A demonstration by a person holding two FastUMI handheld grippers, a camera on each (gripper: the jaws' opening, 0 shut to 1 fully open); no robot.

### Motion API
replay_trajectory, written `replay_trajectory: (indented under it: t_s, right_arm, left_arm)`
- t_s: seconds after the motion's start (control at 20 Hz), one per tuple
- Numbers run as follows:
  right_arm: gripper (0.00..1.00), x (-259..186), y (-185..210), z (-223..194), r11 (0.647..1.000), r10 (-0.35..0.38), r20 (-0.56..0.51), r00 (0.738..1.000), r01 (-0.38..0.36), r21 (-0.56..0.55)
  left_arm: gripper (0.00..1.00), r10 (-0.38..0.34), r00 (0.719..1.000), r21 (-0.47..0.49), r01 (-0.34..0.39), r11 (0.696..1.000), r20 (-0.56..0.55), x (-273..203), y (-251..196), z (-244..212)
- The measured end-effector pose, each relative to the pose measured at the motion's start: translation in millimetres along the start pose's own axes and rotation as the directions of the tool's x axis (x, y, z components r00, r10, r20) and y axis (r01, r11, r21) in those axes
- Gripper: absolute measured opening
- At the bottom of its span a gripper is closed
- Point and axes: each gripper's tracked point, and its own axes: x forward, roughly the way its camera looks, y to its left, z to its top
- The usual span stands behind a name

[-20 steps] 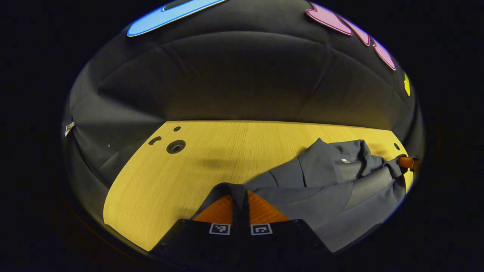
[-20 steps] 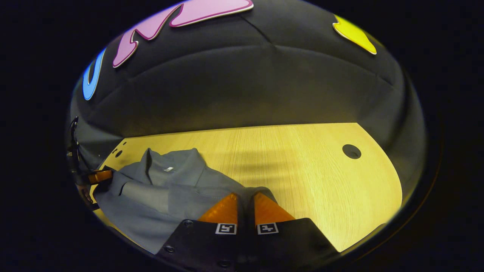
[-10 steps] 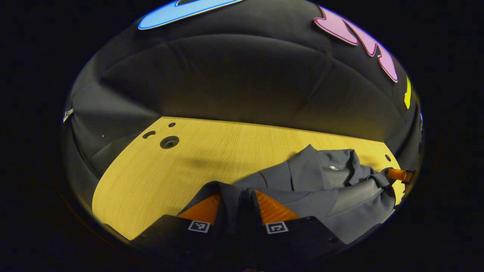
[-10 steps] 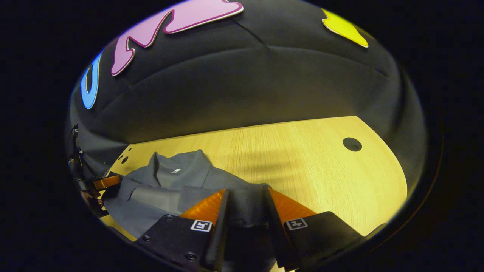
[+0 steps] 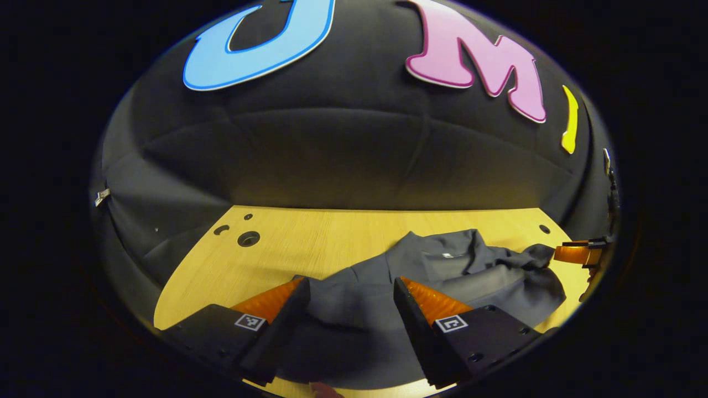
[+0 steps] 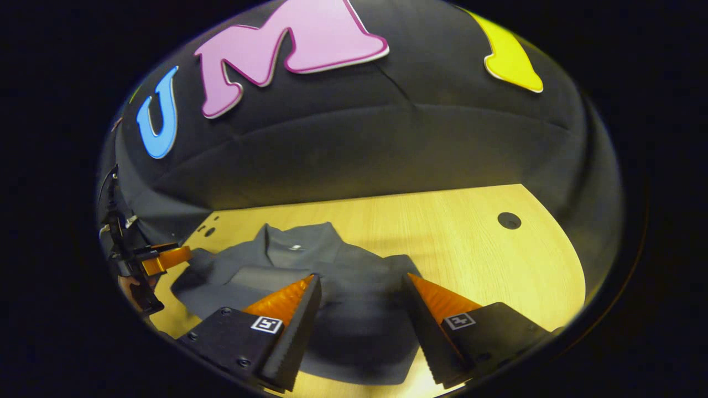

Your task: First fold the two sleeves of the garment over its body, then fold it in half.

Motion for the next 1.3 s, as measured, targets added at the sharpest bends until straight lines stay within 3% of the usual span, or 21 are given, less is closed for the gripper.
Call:
replay_trajectory:
  t_s: [0.05,0.1,0.25,0.6,0.95,1.3]
  right_arm:
    - [0.82,-11.1,6.8,4.5,1.0,0.014,0.021,1.0,-0.014,0.003]
    - [0.98,-27.4,10.8,5.5,1.0,0.018,0.037,0.999,-0.018,-0.002]
    - [0.98,-70.8,18.3,8.0,0.999,0.019,0.062,0.998,-0.017,-0.032]
    - [0.98,-155.6,40.7,22.0,0.999,0.02,0.144,0.989,-0.024,0.027]
    - [0.98,-209.2,64.7,-2.7,0.998,0.046,0.15,0.988,-0.053,0.041]
    - [0.98,-249.6,62.1,-29.6,0.999,0.025,0.162,0.987,-0.031,0.036]
  left_arm:
    - [0.95,-0.005,1.0,0.003,0.005,1.0,0.004,-14.2,-1.3,-0.1]
    - [0.95,-0.011,1.0,0.006,0.011,1.0,0.01,-26.6,-4.6,1.6]
    - [0.95,-0.025,0.999,0.02,0.024,1.0,0.036,-65.9,-9.5,4.0]
    - [0.95,-0.068,0.992,-0.005,0.069,0.998,0.105,-156.3,-35.5,9.7]
    - [0.95,-0.101,0.99,0.007,0.101,0.995,0.099,-225.6,-56.6,-19.9]
    - [0.95,-0.124,0.991,-0.004,0.124,0.992,0.056,-260.9,-66.1,-57.8]
